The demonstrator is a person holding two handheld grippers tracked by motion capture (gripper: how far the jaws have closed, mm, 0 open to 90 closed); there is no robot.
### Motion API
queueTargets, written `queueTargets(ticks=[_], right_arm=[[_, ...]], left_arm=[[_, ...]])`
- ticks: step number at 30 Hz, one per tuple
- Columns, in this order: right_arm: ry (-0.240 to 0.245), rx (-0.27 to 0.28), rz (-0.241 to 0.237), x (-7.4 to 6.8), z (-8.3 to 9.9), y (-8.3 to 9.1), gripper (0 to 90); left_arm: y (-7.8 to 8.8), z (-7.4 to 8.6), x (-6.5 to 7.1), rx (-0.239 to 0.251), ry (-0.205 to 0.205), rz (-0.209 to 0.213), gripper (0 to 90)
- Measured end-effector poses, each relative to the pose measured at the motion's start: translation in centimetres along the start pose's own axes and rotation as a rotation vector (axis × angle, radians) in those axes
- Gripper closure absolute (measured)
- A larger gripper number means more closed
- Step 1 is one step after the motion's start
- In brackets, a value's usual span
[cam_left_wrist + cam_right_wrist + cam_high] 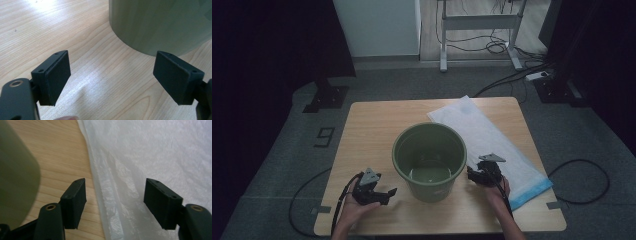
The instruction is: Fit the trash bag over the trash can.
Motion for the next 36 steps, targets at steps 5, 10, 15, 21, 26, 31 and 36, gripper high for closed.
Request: queueTargets(ticks=[5,10,15,21,26,31,36], right_arm=[[0.025,-0.001,0.046,0.5,0.7,-0.1,44.8],[0.018,0.018,0.057,1.4,1.5,0.9,67.4],[0.033,0.003,0.079,2.5,2.6,2.5,76.4],[0.006,-0.003,0.087,4.1,4.7,5.0,79.6],[-0.016,0.005,0.102,5.2,6.9,7.4,81.0],[-0.006,0.021,0.08,5.0,7.3,8.4,61.7],[0.058,0.06,0.012,2.7,5.6,7.8,42.5]], left_arm=[[-0.1,0.2,-0.2,-0.005,0.011,0.0,14.0],[-0.3,0.3,-0.1,-0.014,0.007,0.001,14.1],[-0.5,0.4,-0.1,-0.026,0.004,-0.003,14.1],[-0.6,0.4,-0.2,-0.033,0.004,-0.005,14.1],[-0.6,0.4,-0.2,-0.032,0.005,-0.004,14.2],[-0.7,0.4,-0.1,-0.033,0.005,-0.003,14.2],[-0.7,0.4,-0.1,-0.038,0.004,-0.003,14.2]])
Point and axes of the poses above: each handheld gripper's, and its own axes: y roughly backward along the jaws, z roughly out of its underside, x roughly to its right, the point moved 4 cm from there along -y, roughly forward along the jaws, and after that the axes turned 1 degree about -y, right-handed, at the moved point
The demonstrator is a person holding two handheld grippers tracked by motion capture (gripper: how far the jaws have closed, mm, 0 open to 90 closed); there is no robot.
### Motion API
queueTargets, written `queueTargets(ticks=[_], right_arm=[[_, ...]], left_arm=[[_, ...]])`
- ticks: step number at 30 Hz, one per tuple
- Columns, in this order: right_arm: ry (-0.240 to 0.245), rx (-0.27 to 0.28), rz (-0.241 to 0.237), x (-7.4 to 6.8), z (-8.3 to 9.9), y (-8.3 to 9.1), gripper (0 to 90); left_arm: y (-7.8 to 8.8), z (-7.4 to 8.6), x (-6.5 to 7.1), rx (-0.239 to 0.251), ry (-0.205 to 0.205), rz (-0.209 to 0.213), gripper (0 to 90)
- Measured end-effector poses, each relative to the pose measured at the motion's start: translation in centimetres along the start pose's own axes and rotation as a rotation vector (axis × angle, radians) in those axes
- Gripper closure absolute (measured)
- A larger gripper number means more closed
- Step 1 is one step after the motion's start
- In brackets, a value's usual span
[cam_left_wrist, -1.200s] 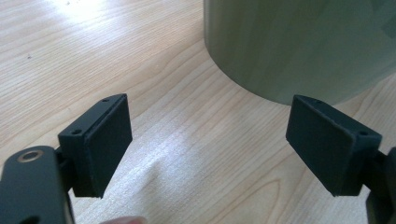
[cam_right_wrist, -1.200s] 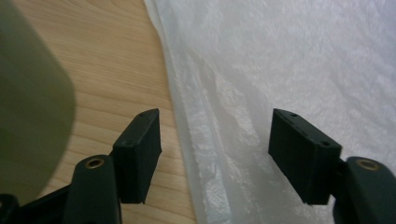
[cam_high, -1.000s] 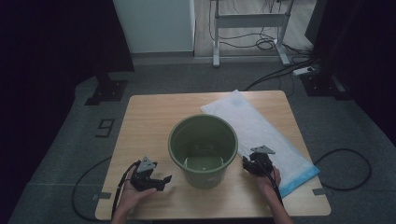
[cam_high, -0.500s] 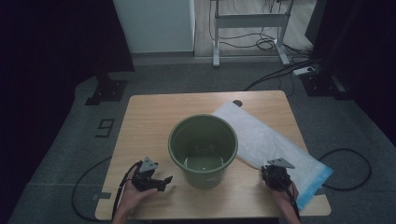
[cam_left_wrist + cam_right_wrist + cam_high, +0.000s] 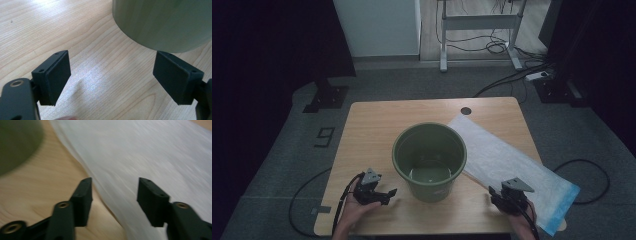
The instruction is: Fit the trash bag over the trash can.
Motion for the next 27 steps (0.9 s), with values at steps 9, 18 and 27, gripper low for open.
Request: queueTargets(ticks=[9,18,27], right_arm=[[0.071,-0.034,-0.078,-3.3,-3.9,-5.8,21.9],[0.04,-0.063,-0.042,-3.6,-4.2,-8.0,38.2],[-0.002,-0.05,-0.018,-1.5,-4.6,-8.1,87.0]], left_arm=[[0.0,0.1,-0.3,0.0,0.003,-0.002,14.2],[0.3,0.1,-0.6,0.022,0.017,-0.007,15.0],[0.6,-0.3,-0.3,0.056,0.015,-0.021,15.2]])
Point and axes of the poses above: each handheld gripper's, and its own axes: y roughly backward along the jaws, z roughly out of its underside, x roughly to its right, the point moved 4 cm from there along -y, roughly forward along the jaws, and after that the axes turned 1 degree about -y, right-handed, at the moved point
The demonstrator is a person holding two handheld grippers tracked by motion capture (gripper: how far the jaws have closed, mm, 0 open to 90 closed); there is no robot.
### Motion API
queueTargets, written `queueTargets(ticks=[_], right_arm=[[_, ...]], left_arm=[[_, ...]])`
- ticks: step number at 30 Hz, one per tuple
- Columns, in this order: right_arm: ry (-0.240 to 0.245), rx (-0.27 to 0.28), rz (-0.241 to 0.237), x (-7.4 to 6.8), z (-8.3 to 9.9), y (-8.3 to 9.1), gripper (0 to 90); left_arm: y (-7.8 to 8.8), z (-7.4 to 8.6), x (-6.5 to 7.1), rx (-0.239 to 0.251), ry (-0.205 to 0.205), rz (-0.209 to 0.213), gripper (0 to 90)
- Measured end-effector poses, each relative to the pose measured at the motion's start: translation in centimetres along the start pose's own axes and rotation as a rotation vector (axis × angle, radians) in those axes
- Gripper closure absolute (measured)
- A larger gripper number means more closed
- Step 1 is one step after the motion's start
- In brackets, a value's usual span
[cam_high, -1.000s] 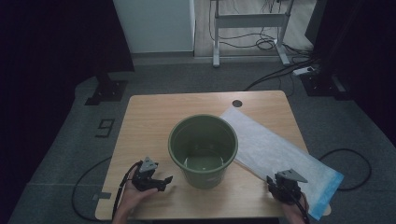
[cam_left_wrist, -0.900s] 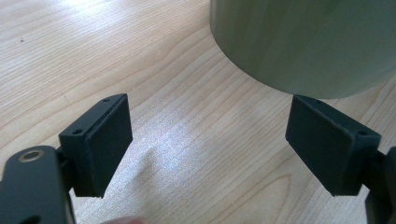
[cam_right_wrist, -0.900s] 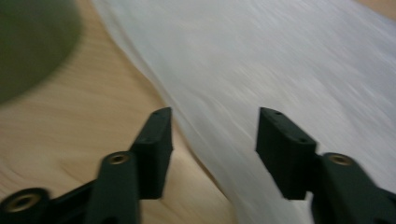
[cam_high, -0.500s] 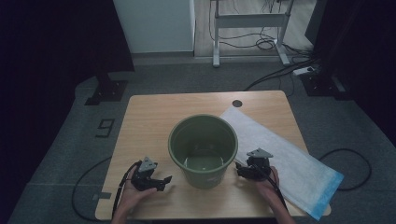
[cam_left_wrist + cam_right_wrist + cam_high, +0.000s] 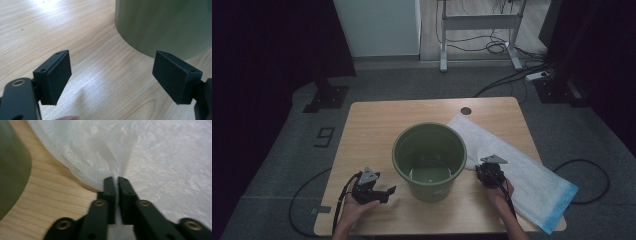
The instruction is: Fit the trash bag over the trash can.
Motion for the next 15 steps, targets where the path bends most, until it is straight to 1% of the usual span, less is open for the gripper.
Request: queueTargets(ticks=[1,2,3,4,6,9,10,11,12,13,14,15], right_arm=[[0.0,0.0,0.0,0.0,0.0,0.0,87.0],[-0.043,0.017,-0.005,0.4,0.2,0.1,88.5],[-0.067,0.028,-0.01,0.6,0.3,0.1,88.7],[-0.088,0.057,-0.012,0.9,0.3,0.3,88.8],[-0.121,0.125,-0.033,1.2,0.1,1.1,88.9],[-0.167,0.22,-0.061,1.5,-0.8,2.9,88.9],[-0.167,0.22,-0.061,1.5,-0.8,2.9,88.9],[-0.205,0.288,-0.075,1.9,-1.7,4.5,89.0],[-0.205,0.288,-0.075,1.9,-1.7,4.5,89.0],[-0.237,0.365,-0.088,2.2,-2.6,6.3,89.1],[-0.237,0.365,-0.088,2.2,-2.6,6.3,89.1],[-0.25,0.431,-0.098,2.4,-3.4,8.1,89.1]], left_arm=[[0.0,0.0,0.0,0.0,0.0,0.0,15.2],[0.0,0.0,-0.1,0.003,0.003,-0.006,15.2],[0.1,0.1,-0.2,0.005,0.006,-0.007,15.2],[0.1,0.1,-0.2,0.005,0.006,-0.007,15.2],[0.1,0.1,-0.3,0.008,0.013,-0.015,15.4],[0.1,0.1,-0.4,0.007,0.016,-0.023,15.5],[0.1,0.1,-0.4,0.007,0.016,-0.023,15.5],[0.1,0.1,-0.4,0.009,0.015,-0.025,15.4],[0.1,0.1,-0.4,0.009,0.015,-0.025,15.5],[0.2,0.1,-0.3,0.011,0.016,-0.026,15.5],[0.2,0.1,-0.3,0.012,0.017,-0.026,15.5],[0.1,0.1,-0.3,0.012,0.018,-0.026,15.5]])
Point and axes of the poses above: each handheld gripper's, and its own axes: y roughly backward along the jaws, z roughly out of its underside, x roughly to its right, the point moved 4 cm from there along -y, roughly forward along the jaws, and after that the axes turned 1 degree about -y, right-handed, at the moved point
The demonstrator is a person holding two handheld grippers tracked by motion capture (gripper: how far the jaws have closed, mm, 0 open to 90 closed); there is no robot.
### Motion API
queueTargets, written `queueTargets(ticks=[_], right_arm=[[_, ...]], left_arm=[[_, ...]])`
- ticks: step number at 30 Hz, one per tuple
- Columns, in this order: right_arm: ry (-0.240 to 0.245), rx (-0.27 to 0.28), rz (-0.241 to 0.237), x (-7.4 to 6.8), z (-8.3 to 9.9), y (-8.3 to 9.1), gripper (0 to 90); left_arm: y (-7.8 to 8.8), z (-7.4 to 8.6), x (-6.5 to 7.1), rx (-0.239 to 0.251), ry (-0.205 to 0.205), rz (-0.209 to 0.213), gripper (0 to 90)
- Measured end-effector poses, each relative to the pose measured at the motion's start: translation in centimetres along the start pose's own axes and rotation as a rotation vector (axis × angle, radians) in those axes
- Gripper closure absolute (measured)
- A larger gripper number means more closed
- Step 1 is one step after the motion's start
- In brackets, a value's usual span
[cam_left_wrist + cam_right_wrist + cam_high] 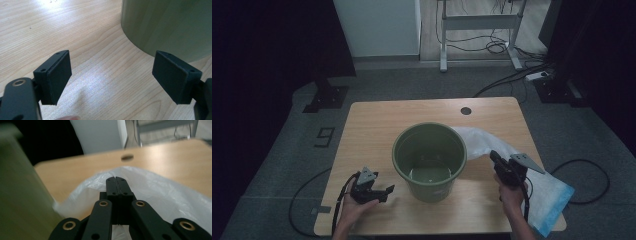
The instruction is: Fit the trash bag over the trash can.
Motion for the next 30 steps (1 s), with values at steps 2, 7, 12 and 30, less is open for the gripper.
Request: queueTargets(ticks=[2,7,12,30], right_arm=[[-0.013,0.031,-0.009,-0.1,-0.7,0.6,89.2],[-0.048,0.148,-0.052,-0.9,-3.7,3.4,89.2],[-0.034,0.214,-0.063,-1.9,-5.4,5.1,89.2],[0.084,0.448,-0.116,-7.1,-12.5,11.2,89.1]], left_arm=[[-0.1,0.0,0.0,0.0,0.001,-0.001,15.5],[-0.2,0.1,0.0,-0.005,0.005,-0.005,15.4],[-0.1,0.1,-0.1,0.001,0.009,-0.009,15.4],[-0.2,0.2,-0.3,-0.007,0.018,-0.013,15.4]])
Point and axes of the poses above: each handheld gripper's, and its own axes: y roughly backward along the jaws, z roughly out of its underside, x roughly to its right, the point moved 4 cm from there along -y, roughly forward along the jaws, and after that the axes turned 1 degree about -y, right-handed, at the moved point
